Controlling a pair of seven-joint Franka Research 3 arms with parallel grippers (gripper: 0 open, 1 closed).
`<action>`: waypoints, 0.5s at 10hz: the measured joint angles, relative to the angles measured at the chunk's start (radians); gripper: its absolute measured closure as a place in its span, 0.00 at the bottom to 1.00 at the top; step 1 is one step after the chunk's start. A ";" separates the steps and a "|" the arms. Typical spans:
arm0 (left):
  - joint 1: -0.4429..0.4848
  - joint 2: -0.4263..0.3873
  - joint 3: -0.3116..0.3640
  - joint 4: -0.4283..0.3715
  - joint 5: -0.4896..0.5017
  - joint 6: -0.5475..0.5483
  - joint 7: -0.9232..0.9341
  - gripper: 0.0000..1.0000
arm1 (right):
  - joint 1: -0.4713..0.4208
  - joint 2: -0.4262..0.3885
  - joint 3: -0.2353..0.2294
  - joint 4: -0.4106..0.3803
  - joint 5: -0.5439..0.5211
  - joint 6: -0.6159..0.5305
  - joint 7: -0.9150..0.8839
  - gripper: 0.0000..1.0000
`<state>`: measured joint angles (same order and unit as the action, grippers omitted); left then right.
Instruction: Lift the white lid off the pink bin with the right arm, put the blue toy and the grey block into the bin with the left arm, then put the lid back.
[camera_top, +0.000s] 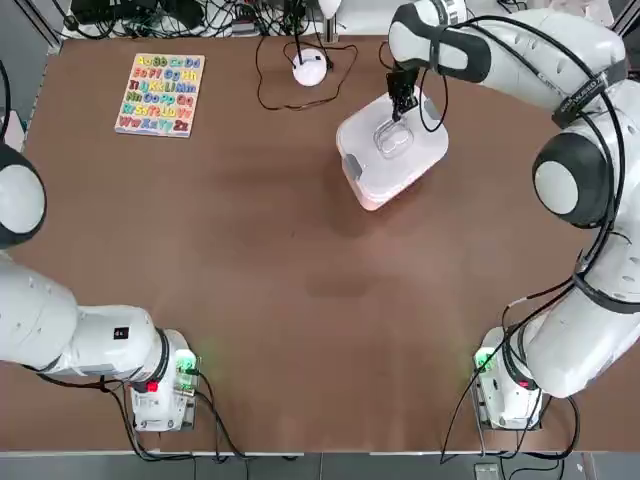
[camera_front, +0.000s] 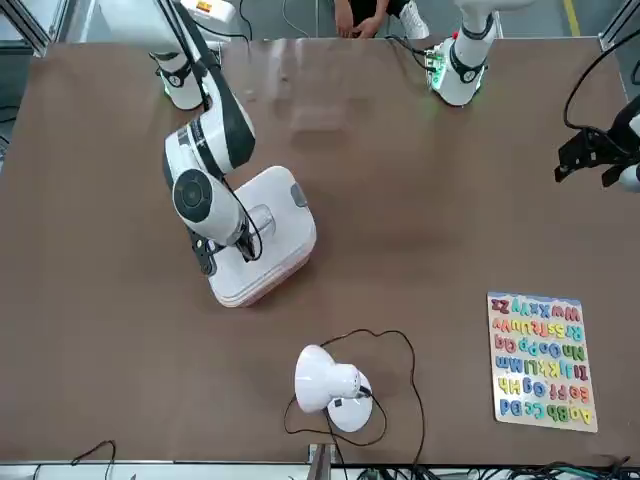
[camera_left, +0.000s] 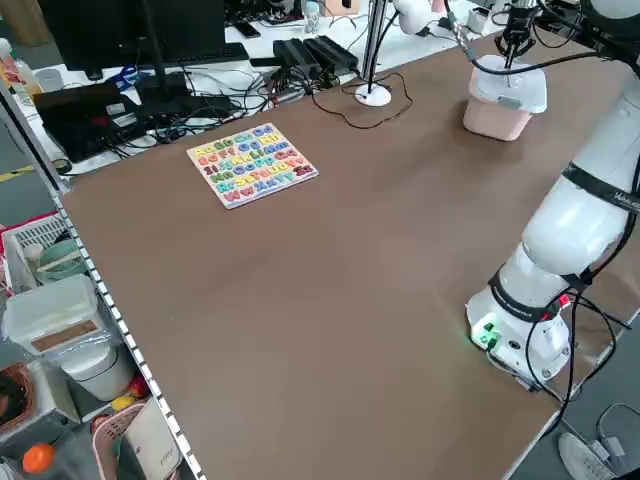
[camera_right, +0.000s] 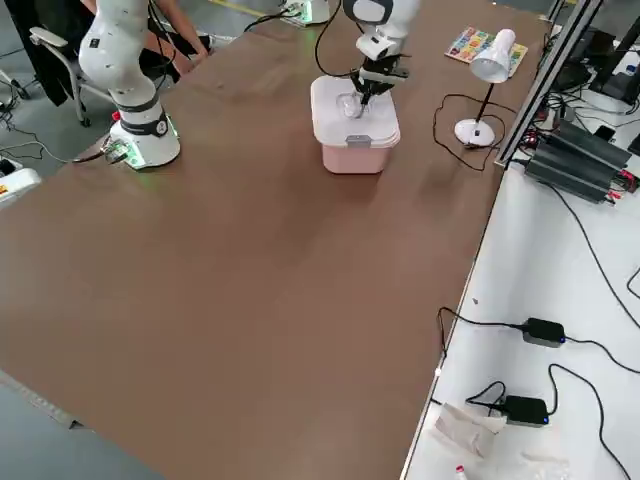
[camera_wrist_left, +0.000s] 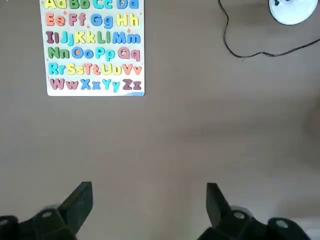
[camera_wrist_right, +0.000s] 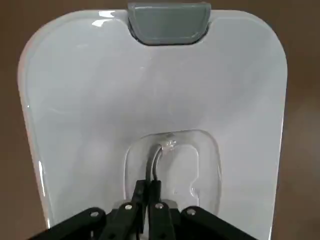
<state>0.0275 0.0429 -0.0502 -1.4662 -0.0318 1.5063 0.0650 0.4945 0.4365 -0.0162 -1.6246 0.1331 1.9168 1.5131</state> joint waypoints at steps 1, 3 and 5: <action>0.000 0.000 0.000 0.000 0.000 0.000 0.000 0.00 | 0.000 0.007 0.000 0.012 0.000 0.000 0.000 0.94; 0.000 0.001 0.000 0.000 0.000 0.000 0.000 0.00 | 0.000 0.025 0.000 0.033 0.000 0.000 0.000 0.94; 0.001 0.007 0.000 0.000 0.000 0.000 0.000 0.00 | 0.000 0.037 0.000 0.046 0.000 -0.002 0.000 0.94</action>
<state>0.0280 0.0495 -0.0502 -1.4662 -0.0317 1.5063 0.0651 0.4950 0.4738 -0.0159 -1.5788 0.1333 1.9147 1.5136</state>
